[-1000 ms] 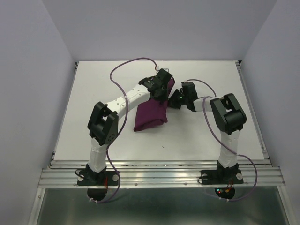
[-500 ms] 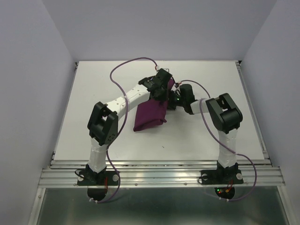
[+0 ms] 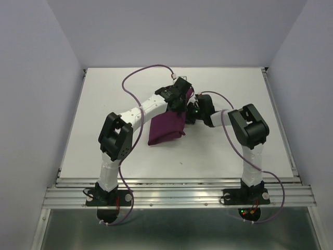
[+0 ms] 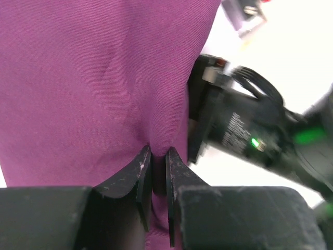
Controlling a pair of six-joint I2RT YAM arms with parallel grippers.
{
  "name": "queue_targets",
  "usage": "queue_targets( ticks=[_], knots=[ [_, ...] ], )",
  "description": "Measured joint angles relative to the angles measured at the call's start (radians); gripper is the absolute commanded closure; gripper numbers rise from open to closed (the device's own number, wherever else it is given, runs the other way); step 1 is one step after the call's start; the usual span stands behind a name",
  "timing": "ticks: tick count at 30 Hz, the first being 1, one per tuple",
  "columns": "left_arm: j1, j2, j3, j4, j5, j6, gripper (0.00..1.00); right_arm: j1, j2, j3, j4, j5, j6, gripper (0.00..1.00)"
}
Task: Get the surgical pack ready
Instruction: Pack the surgical kit at the center of the board.
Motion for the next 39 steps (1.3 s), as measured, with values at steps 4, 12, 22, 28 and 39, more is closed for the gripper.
queue_targets(
  ticks=[4,12,22,28,39],
  knots=[
    [-0.002,0.019,0.0,0.023,-0.03,-0.034,1.0,0.006,-0.064,0.013,-0.142,0.161,-0.035,0.94],
    [-0.019,0.126,0.01,0.081,-0.077,-0.09,1.0,0.011,-0.157,0.035,-0.372,0.488,-0.049,0.95],
    [-0.039,0.19,0.029,0.097,-0.115,-0.121,1.0,0.012,-0.319,-0.15,-0.407,0.65,-0.017,0.95],
    [-0.039,0.192,0.031,0.098,-0.118,-0.127,1.0,0.014,-0.425,-0.297,-0.346,0.573,-0.023,0.95],
    [-0.043,0.19,0.031,0.095,-0.125,-0.126,1.0,0.16,-0.367,-0.248,-0.309,0.441,-0.031,0.95]
  ],
)
